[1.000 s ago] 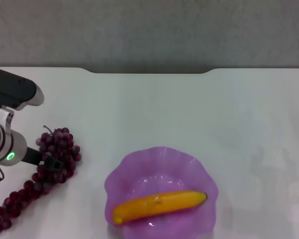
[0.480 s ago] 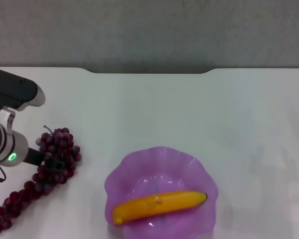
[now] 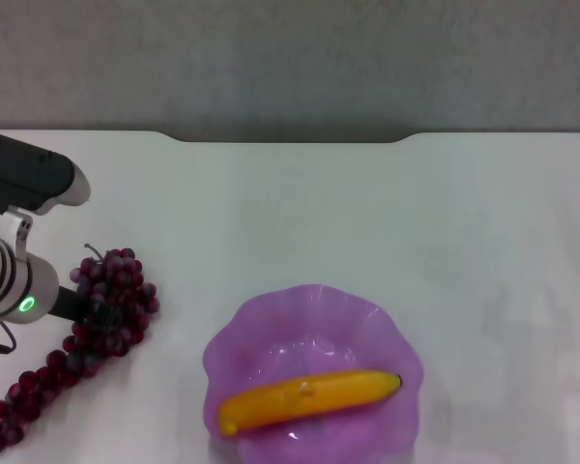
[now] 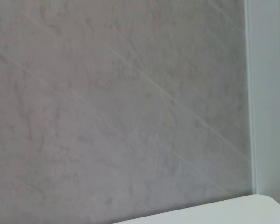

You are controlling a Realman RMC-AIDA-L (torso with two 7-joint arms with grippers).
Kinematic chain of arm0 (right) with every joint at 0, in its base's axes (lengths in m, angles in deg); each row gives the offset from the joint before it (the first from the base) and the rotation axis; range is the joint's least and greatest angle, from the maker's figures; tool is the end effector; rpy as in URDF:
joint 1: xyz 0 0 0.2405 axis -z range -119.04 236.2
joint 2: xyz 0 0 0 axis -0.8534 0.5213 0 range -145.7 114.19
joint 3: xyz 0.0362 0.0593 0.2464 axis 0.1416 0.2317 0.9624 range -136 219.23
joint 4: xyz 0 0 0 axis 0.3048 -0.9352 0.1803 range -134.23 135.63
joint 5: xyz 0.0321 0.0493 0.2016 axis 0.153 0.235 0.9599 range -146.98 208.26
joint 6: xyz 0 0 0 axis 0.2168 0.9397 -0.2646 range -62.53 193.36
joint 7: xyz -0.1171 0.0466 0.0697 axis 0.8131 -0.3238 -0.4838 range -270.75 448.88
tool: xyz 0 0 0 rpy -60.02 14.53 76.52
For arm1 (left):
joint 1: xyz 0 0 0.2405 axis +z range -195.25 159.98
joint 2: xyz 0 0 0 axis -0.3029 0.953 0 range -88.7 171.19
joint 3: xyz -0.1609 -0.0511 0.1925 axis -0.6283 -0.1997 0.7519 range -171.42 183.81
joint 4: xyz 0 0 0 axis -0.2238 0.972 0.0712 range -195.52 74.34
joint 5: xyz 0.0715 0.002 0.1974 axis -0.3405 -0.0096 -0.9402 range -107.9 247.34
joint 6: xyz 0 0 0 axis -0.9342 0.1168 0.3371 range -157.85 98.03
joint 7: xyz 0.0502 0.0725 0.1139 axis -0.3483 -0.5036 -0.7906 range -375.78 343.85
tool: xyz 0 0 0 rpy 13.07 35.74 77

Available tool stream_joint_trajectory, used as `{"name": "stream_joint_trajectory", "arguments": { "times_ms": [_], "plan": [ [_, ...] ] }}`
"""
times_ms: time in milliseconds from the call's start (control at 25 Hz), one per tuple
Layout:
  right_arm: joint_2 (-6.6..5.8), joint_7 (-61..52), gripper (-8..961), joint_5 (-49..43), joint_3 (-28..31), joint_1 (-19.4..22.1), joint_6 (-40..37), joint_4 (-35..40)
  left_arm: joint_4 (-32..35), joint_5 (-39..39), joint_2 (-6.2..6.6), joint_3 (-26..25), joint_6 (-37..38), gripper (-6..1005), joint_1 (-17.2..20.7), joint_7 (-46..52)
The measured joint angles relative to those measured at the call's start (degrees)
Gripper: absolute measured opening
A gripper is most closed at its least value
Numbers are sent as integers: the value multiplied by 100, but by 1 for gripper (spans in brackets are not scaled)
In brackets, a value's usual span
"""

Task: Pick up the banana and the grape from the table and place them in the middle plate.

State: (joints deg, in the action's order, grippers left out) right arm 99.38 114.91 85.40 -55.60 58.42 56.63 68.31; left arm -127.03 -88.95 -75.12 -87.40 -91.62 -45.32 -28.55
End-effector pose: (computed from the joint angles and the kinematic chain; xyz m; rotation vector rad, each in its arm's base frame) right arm 0.3317 0.3312 0.0583 -1.4355 0.9349 0.4564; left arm -0.2666 0.3774 -0.0003 -2.0744 -1.1627 0.3893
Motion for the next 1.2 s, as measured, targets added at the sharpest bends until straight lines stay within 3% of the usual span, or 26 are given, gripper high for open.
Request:
{"name": "stream_joint_trajectory", "arguments": {
  "times_ms": [480,800,1200],
  "plan": [
    [0,-1,609,0,0,-15,1,-29,-10,3,0,167,126,179,11,-54],
    [0,-7,609,0,10,-26,72,-49,-195,-78,11,366,301,80,169,-41],
    [1,-12,608,0,18,-25,72,-59,-1675,-596,49,-70,234,60,878,-38]
  ]
}}
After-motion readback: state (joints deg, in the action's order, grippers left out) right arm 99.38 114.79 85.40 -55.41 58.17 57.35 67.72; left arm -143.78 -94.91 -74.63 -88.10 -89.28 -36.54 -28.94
